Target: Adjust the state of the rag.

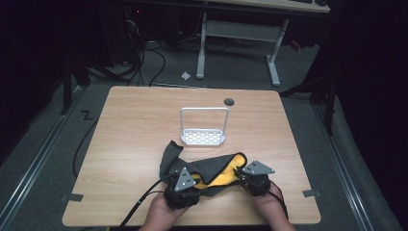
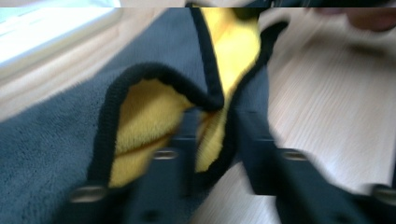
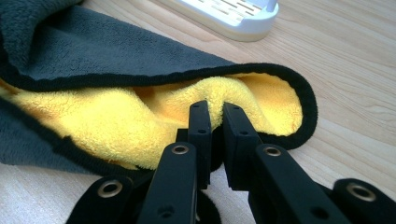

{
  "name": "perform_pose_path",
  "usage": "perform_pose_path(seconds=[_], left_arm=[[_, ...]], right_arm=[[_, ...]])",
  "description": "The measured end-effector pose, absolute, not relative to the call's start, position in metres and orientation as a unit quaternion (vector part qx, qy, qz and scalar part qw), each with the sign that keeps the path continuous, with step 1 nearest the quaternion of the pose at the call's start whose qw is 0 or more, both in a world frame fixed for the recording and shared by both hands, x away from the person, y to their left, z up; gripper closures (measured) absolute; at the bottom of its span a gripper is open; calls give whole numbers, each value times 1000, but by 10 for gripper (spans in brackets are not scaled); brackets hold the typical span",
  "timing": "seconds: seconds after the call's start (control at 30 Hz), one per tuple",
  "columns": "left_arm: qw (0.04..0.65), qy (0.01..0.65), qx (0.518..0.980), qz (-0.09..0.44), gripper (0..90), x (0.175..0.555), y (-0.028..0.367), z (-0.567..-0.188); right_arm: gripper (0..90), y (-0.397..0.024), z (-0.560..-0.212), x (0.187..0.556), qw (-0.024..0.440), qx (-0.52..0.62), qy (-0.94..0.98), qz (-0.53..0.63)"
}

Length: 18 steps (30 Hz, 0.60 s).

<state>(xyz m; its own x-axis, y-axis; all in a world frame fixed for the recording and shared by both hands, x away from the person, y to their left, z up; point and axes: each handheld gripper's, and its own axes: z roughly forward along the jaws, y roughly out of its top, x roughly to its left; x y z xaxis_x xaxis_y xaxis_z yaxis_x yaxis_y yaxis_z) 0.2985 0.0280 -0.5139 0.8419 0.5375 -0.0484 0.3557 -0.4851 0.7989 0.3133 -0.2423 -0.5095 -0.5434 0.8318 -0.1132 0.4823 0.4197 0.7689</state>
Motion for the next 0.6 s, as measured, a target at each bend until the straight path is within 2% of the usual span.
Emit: perform_pose_path(seconds=[0.03, 0.1, 0.17, 0.3, 0.4, 0.53, 0.6], left_arm=[[433, 260, 857, 103, 828, 298, 28, -515], [438, 261, 854, 100, 872, 298, 31, -514], [450, 261, 848, 106, 873, 298, 36, -509], [481, 264, 828, 116, 877, 296, 49, -493], [500, 263, 818, 110, 877, 294, 57, -483], [493, 252, 829, 84, 876, 289, 52, -489], [464, 239, 851, 54, 869, 283, 36, -506]], right_arm=[[836, -243, -509, 313, 249, 409, 805, 351], [838, -246, -507, 314, 256, 416, 798, 353], [839, -248, -505, 314, 258, 421, 794, 355], [844, -265, -485, 316, 302, 442, 760, 370], [843, -281, -469, 320, 317, 455, 735, 390], [841, -285, -472, 326, 311, 458, 739, 382], [835, -284, -489, 334, 291, 466, 758, 352]])
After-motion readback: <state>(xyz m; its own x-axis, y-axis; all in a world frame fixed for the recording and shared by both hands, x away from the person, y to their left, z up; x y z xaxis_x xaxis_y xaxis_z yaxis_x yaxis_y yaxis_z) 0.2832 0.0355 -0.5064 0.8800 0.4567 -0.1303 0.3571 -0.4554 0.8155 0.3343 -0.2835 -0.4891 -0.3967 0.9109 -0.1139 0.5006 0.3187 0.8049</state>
